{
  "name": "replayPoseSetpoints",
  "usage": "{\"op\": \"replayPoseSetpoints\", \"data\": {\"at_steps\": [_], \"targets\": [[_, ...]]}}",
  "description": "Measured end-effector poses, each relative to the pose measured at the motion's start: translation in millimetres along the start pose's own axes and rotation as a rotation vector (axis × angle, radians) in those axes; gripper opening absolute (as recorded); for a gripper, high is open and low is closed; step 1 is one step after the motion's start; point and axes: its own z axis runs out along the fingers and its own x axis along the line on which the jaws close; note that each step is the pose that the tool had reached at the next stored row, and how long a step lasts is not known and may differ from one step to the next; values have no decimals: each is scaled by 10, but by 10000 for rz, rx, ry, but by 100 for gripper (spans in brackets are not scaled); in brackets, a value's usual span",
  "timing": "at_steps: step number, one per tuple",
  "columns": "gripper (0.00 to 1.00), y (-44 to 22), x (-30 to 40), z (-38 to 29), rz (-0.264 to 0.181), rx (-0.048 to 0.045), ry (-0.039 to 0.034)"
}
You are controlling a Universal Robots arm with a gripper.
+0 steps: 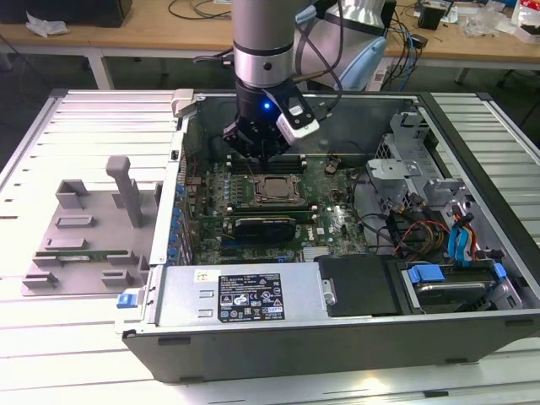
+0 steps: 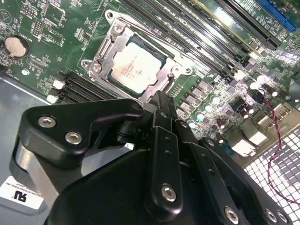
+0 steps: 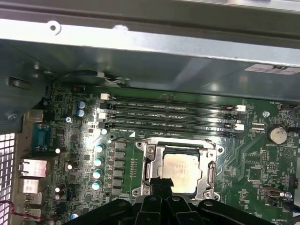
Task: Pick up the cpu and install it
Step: 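Install the first cpu locking lever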
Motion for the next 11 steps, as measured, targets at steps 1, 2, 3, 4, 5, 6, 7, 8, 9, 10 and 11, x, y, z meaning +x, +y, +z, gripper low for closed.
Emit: {"op": "replayPoseSetpoints", "data": {"at_steps": [1,2,3,4,5,6,7,8,9,10,11], "targets": [[11,1,10,0,1,0,0],[11,2,28,-2,0,1,1],[11,3,38,-2,1,1,0],[11,4,45,-2,1,0,0],[11,4,58,-2,1,0,0],[11,5,69,-3,0,0,0],[11,6,76,-3,0,0,0],[11,6,83,-3,0,0,0],[11,7,91,-4,0,0,0],[11,8,114,-5,-1,1,1],[11,10,134,-5,0,-1,-1]]}}
